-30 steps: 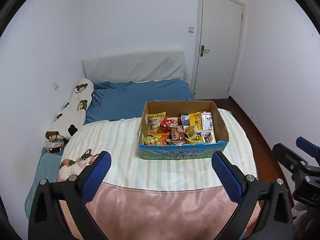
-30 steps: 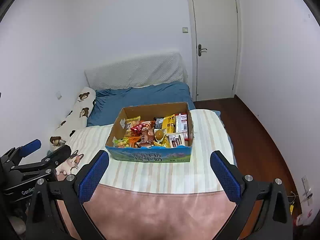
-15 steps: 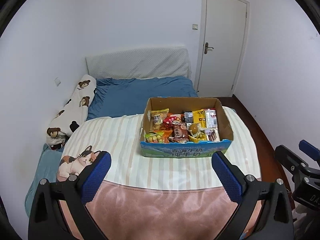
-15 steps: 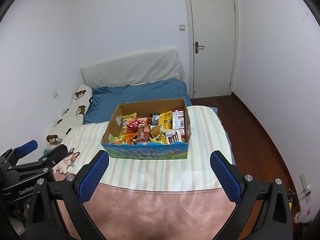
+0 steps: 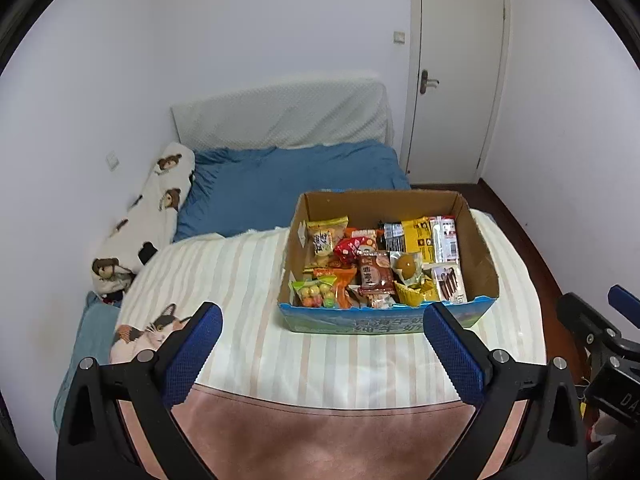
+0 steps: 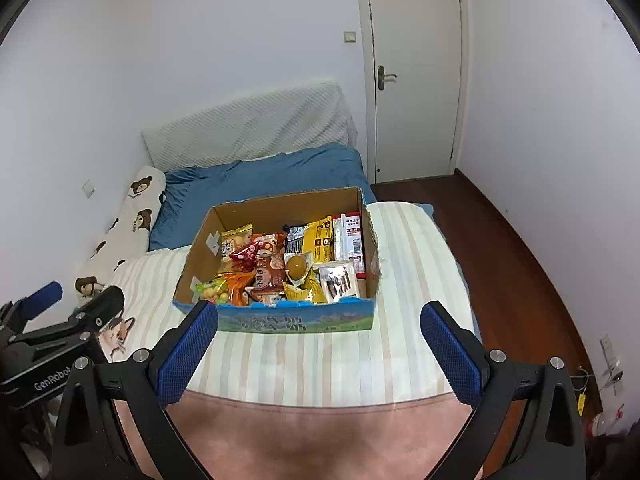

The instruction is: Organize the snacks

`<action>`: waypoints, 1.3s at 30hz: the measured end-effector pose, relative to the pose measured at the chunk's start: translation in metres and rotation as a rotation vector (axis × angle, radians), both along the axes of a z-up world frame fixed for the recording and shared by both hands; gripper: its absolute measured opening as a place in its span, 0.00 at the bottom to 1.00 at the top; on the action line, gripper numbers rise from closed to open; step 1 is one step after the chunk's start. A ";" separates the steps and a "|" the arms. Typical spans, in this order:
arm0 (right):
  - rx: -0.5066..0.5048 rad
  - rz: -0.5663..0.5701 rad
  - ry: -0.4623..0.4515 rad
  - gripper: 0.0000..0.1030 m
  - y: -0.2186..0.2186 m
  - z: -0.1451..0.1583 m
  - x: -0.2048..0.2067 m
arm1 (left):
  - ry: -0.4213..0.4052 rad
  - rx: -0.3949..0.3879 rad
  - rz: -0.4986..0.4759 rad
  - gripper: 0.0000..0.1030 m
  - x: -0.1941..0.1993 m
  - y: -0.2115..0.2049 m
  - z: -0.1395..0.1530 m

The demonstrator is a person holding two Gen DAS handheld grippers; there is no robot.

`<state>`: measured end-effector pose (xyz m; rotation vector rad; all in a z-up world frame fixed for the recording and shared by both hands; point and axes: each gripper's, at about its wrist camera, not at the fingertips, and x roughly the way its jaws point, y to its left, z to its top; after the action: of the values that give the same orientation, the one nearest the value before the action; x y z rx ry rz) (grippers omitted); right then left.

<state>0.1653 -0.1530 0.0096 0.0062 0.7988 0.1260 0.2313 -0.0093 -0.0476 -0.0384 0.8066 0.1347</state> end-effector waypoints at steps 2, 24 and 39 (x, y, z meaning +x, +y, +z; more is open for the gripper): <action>-0.008 -0.006 0.006 1.00 0.002 -0.006 0.011 | 0.019 0.003 0.003 1.00 0.010 0.000 -0.008; -0.015 -0.072 0.141 1.00 -0.003 -0.060 0.087 | 0.166 0.000 -0.008 1.00 0.075 0.001 -0.059; -0.022 -0.080 0.137 1.00 -0.001 -0.057 0.087 | 0.164 -0.009 -0.017 1.00 0.080 0.001 -0.057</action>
<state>0.2525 -0.1539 -0.0476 0.0262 0.9350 0.0414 0.3112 -0.0080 -0.1046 -0.0291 0.9712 0.1198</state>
